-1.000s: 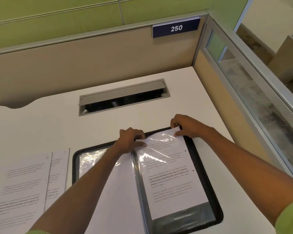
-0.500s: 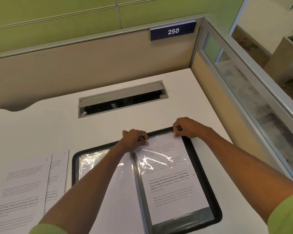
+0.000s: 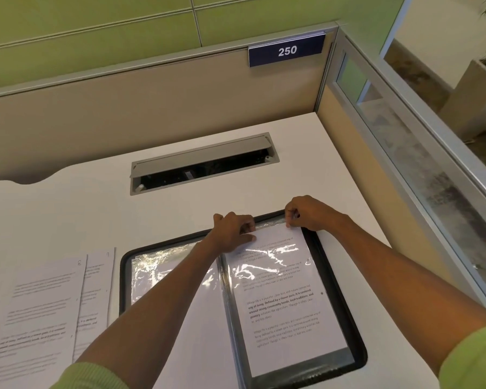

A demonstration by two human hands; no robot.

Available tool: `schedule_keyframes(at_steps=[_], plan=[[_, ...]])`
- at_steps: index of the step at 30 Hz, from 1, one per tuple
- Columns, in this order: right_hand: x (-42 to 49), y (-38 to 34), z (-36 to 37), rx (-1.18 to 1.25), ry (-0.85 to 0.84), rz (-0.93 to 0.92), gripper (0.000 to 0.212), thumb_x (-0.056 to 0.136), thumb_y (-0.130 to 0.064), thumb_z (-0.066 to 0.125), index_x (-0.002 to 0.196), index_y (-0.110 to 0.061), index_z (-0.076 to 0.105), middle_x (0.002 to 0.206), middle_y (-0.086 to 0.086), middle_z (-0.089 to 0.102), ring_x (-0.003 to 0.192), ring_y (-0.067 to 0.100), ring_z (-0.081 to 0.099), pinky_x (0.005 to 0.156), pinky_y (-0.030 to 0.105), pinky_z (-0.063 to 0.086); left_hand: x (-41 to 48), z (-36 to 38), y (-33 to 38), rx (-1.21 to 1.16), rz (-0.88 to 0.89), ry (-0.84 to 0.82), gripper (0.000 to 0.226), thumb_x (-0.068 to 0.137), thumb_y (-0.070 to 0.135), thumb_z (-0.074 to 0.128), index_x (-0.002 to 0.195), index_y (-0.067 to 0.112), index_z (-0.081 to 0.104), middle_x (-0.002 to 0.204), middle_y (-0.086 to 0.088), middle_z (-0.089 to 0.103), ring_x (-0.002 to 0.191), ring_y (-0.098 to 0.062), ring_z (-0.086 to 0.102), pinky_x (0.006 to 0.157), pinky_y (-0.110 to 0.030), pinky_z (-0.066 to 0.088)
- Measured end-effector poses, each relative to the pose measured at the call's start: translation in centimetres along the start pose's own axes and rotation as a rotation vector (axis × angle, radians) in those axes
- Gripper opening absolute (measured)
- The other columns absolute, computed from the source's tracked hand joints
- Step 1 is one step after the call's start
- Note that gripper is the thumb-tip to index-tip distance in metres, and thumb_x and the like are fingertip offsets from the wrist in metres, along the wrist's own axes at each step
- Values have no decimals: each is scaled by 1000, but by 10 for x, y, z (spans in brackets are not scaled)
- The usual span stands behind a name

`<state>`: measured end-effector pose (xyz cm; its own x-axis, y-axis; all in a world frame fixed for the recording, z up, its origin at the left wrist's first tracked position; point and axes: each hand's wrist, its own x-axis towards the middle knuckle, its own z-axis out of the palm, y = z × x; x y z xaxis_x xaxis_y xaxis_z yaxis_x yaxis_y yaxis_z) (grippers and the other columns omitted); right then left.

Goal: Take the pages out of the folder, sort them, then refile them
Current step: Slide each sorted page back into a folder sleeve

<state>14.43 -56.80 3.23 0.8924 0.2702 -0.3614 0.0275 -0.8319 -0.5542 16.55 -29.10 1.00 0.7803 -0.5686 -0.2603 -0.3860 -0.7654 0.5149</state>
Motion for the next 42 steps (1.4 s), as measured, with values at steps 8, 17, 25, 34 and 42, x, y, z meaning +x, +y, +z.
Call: schedule_keyframes(at_steps=[8, 17, 25, 34, 42], plan=[[-8, 6, 4, 33, 60, 21, 11, 87, -19, 79, 88, -10, 73, 93, 3, 67, 86, 24, 64, 79, 41, 53, 1, 7, 15, -56, 7, 48, 21, 87, 31, 82, 104, 26, 70, 98, 14, 65, 94, -10, 59, 85, -38, 24], [-10, 6, 5, 47, 87, 18, 8, 86, -17, 77, 83, -12, 73, 87, 2, 68, 79, 23, 64, 74, 43, 53, 7, 11, 25, -73, -8, 16, 18, 84, 35, 83, 93, 29, 69, 82, 17, 64, 78, 4, 54, 80, -36, 22], [-11, 3, 5, 46, 103, -8, 5, 86, -11, 74, 82, -12, 74, 87, 2, 70, 80, 22, 66, 77, 46, 56, 7, 14, 42, -103, -50, -12, 22, 90, 30, 76, 108, 23, 67, 96, 10, 75, 90, -9, 60, 97, -41, 28], [-13, 3, 13, 66, 149, 27, 4, 88, -12, 75, 84, -13, 73, 87, -1, 69, 81, 18, 67, 79, 47, 58, 3, 12, 57, 78, -17, -68, 37, 97, 34, 63, 133, 27, 57, 112, 6, 72, 114, -23, 58, 97, -44, 27], [-25, 1, 30, 23, 319, 101, 10, 89, -18, 73, 97, -22, 70, 99, -1, 66, 95, 26, 63, 81, 43, 53, -70, 60, 58, -99, -9, 347, 48, 104, 30, 54, 152, 24, 49, 161, 2, 43, 149, -19, 35, 123, -47, 21]])
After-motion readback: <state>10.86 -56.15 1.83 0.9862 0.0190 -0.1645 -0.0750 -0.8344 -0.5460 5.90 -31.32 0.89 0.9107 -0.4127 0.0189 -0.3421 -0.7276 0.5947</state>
